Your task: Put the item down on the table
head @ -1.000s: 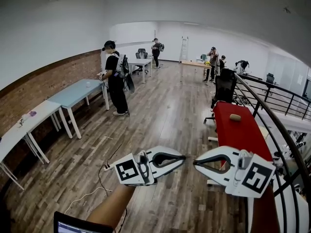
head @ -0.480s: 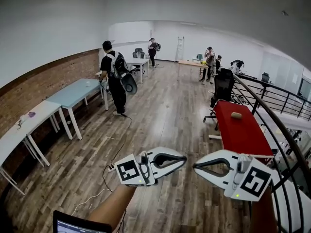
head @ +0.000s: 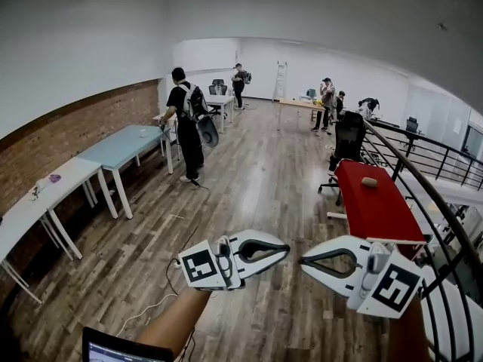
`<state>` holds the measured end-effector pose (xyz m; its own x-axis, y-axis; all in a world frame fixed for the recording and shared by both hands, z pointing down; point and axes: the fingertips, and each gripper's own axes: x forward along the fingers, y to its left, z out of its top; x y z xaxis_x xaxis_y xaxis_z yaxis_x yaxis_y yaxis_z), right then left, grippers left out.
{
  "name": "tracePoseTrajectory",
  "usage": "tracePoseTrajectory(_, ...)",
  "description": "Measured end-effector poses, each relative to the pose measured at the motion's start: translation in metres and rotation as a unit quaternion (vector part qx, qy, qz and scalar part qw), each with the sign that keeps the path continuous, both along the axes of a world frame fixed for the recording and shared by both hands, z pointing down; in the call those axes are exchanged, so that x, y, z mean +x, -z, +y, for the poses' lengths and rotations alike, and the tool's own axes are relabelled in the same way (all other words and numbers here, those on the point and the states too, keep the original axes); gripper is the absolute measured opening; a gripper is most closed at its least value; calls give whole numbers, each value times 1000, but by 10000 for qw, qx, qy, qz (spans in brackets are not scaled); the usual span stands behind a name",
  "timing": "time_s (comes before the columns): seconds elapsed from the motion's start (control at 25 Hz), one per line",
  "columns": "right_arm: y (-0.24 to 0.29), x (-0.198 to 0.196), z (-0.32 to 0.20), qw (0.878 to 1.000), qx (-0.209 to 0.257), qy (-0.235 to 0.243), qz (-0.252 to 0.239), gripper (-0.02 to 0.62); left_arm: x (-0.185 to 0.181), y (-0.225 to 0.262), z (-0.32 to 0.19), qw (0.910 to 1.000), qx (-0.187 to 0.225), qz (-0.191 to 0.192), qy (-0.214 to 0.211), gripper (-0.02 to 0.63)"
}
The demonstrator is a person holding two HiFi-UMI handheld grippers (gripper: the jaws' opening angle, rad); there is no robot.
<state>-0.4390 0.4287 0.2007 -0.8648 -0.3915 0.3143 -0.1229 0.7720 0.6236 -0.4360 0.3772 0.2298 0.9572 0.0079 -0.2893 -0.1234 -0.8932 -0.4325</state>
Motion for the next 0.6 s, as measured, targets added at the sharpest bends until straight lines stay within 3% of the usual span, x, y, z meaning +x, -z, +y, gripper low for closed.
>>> tracePoseTrajectory(0.2,5,3,26,10000,21,24,-77,5,4,3,26,10000,28,-7,21,2)
tracePoseTrajectory(0.6,-8,49,109,9997,-46,-106,193,5,46,-2,114,9999,-72,-99,-56,2)
